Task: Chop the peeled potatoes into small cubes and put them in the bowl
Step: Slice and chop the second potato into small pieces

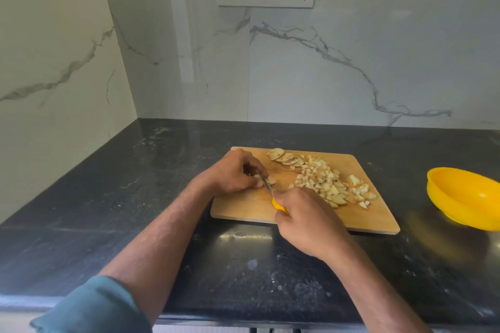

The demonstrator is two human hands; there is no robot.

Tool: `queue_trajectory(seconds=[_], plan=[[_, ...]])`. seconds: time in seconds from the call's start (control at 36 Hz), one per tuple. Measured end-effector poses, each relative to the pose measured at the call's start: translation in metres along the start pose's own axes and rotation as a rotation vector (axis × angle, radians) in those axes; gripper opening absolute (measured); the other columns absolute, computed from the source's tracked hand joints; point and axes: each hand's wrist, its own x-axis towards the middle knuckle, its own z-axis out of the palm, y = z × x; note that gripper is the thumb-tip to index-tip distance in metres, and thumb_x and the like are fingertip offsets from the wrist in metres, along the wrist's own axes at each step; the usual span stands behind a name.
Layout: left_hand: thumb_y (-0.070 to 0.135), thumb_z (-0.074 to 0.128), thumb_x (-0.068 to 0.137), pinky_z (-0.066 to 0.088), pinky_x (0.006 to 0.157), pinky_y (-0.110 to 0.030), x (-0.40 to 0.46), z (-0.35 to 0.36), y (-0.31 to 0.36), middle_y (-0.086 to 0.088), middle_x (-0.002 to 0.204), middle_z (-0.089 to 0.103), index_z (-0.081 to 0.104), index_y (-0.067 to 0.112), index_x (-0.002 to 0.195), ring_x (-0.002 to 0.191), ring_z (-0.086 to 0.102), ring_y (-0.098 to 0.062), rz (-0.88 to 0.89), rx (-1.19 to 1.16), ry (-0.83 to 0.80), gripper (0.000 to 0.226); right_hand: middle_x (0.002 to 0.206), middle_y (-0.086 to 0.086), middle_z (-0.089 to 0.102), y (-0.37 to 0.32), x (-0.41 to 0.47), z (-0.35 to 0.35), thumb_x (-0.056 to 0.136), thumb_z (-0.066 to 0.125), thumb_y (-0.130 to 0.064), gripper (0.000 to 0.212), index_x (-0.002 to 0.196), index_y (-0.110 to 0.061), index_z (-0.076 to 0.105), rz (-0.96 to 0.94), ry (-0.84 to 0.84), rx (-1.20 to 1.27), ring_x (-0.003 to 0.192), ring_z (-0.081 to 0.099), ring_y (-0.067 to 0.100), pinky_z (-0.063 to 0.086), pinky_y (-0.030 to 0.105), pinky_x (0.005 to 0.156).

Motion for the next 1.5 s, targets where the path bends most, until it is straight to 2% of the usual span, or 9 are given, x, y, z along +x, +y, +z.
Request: queue_trajectory(seconds=[0.17,0.25,0.36,0.5,0.64,1.0,1.14,1.31,1.5], plan=[[0.022,0.086,0.081,0.055,0.082,-0.029,0.000,0.000,-0.003,0.001,0.096,0.071,0.078,0.026,0.109,0.089,0.064,-0.013,-0.049,-0.046,0.016,0.030,0.061,-0.014,0.038,0.014,-0.016,-0.010,0.094,0.054,-0.020,0.031,0.119,-0.026,0.071,-0.012,-0.033,0.039,0.052,0.041,0.007,0.025,0.021,0.045],[0.021,0.088,0.078,0.049,0.076,-0.017,-0.002,-0.001,-0.002,0.003,0.091,0.071,0.072,0.028,0.120,0.083,0.065,-0.010,-0.071,-0.091,0.037,0.046,0.104,-0.017,0.071,0.021,-0.019,-0.021,0.092,0.059,-0.017,0.031,0.120,-0.019,0.072,0.010,-0.022,0.139,0.081,0.067,0.008,0.050,0.026,0.066],[0.021,0.092,0.073,0.051,0.077,-0.016,-0.004,-0.005,0.000,0.005,0.087,0.072,0.067,0.026,0.127,0.081,0.068,-0.009,-0.100,-0.113,0.072,0.059,0.130,-0.010,0.064,0.018,-0.016,-0.019,0.094,0.064,-0.017,0.036,0.129,-0.015,0.066,0.026,0.120,0.262,0.091,0.073,0.019,0.061,0.043,0.078],[0.018,0.095,0.068,0.057,0.084,-0.025,-0.006,-0.008,-0.001,0.002,0.083,0.077,0.070,0.018,0.123,0.080,0.073,-0.009,-0.123,-0.144,0.088,0.061,0.092,0.001,0.075,0.004,0.001,0.007,0.095,0.058,-0.022,0.025,0.111,-0.009,0.072,0.031,0.193,0.247,0.074,0.069,0.016,0.059,0.040,0.066],[0.011,0.094,0.069,0.059,0.078,-0.022,-0.007,-0.010,0.001,0.000,0.080,0.078,0.070,0.014,0.121,0.076,0.074,-0.010,-0.137,-0.201,0.088,0.057,0.056,-0.014,0.044,-0.003,0.005,0.019,0.095,0.056,-0.023,0.026,0.114,-0.020,0.072,0.032,0.200,0.113,0.051,0.041,0.002,0.022,0.015,0.045],[0.007,0.091,0.071,0.062,0.074,-0.027,-0.007,-0.010,0.003,-0.003,0.078,0.078,0.070,0.011,0.116,0.073,0.075,-0.015,-0.190,-0.243,0.097,0.050,0.081,-0.011,0.068,0.000,0.009,0.022,0.096,0.056,-0.025,0.034,0.128,-0.020,0.067,0.012,0.170,0.126,0.066,0.057,0.007,0.042,0.025,0.055],[0.004,0.090,0.072,0.062,0.077,-0.029,-0.007,-0.010,0.004,-0.004,0.080,0.078,0.069,0.010,0.117,0.075,0.076,-0.016,-0.200,-0.266,0.095,0.050,0.059,-0.017,0.032,0.001,0.011,0.023,0.097,0.056,-0.024,0.029,0.122,-0.021,0.070,0.015,0.154,0.118,0.052,0.032,-0.001,0.021,0.016,0.046],[0.003,0.091,0.070,0.063,0.076,-0.033,-0.005,-0.008,0.004,-0.008,0.077,0.078,0.073,0.005,0.104,0.075,0.077,-0.020,-0.256,-0.279,0.108,0.039,0.054,-0.013,0.034,0.004,0.015,0.018,0.096,0.057,-0.020,0.036,0.062,-0.029,0.047,0.043,0.095,0.140,0.048,0.038,0.005,0.025,0.023,0.044],[0.000,0.090,0.071,0.063,0.074,-0.032,-0.005,-0.007,0.006,-0.009,0.075,0.077,0.073,0.003,0.095,0.073,0.077,-0.018,-0.256,-0.272,0.113,0.030,0.080,-0.008,0.068,0.003,0.019,0.021,0.096,0.054,-0.023,0.028,0.118,-0.014,0.070,0.037,0.088,0.117,0.045,0.035,0.002,0.028,0.020,0.040]])
